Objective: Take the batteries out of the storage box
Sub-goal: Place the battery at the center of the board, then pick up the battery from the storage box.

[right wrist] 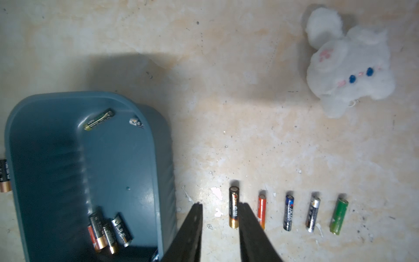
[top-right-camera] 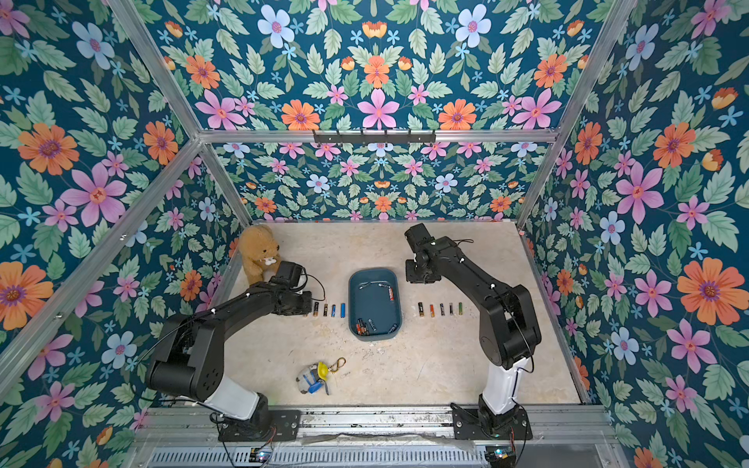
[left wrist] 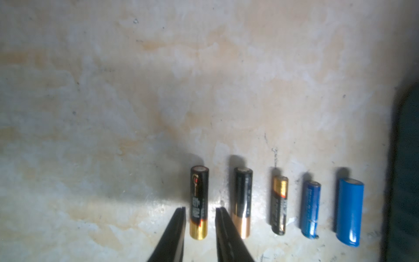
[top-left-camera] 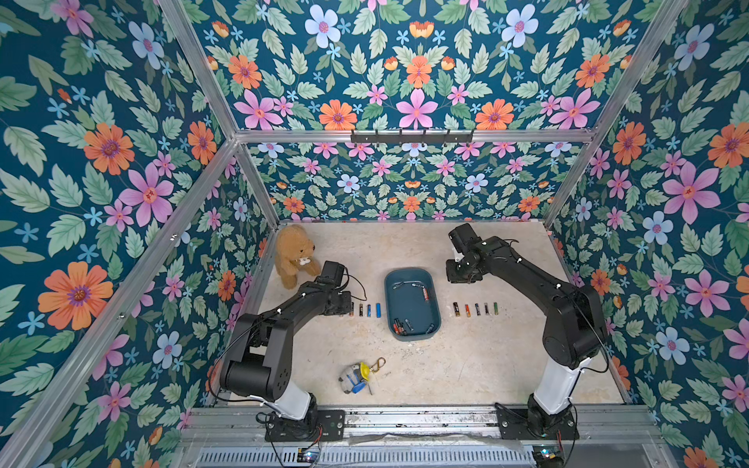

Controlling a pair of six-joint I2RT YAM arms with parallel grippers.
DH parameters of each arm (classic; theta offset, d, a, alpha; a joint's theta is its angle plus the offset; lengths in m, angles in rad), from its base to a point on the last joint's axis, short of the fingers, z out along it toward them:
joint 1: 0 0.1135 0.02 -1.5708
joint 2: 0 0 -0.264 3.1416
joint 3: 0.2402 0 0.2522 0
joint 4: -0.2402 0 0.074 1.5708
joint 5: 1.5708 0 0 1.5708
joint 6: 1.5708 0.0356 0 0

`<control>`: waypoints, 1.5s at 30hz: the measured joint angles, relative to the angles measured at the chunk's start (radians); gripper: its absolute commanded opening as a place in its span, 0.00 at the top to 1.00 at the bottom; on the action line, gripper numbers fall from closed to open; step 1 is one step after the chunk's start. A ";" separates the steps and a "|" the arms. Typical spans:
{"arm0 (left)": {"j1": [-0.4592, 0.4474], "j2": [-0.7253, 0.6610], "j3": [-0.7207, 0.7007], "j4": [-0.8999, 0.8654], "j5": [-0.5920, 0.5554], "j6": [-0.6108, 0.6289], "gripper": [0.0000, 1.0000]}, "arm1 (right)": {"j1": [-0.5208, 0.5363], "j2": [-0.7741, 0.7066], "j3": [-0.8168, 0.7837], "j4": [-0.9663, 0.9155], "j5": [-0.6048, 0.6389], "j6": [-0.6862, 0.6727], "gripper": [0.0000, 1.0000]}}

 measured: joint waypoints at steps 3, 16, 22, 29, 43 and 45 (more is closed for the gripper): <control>0.000 -0.018 0.024 -0.011 0.003 -0.001 0.69 | 0.025 0.014 0.037 -0.012 0.010 0.004 0.67; 0.000 -0.077 0.103 -0.045 0.041 -0.027 0.67 | 0.188 0.225 0.270 -0.080 0.066 0.046 0.67; 0.000 -0.090 0.094 -0.051 0.056 -0.031 0.66 | 0.232 0.363 0.402 -0.136 0.116 0.083 0.67; 0.000 -0.096 0.078 -0.049 0.079 -0.030 0.66 | 0.234 0.459 0.484 -0.194 0.161 0.120 0.66; 0.000 -0.097 0.055 -0.040 0.103 -0.031 0.66 | 0.235 0.534 0.513 -0.256 0.187 0.164 0.66; 0.000 -0.100 0.054 -0.040 0.106 -0.031 0.66 | 0.235 0.539 0.513 -0.259 0.190 0.167 0.66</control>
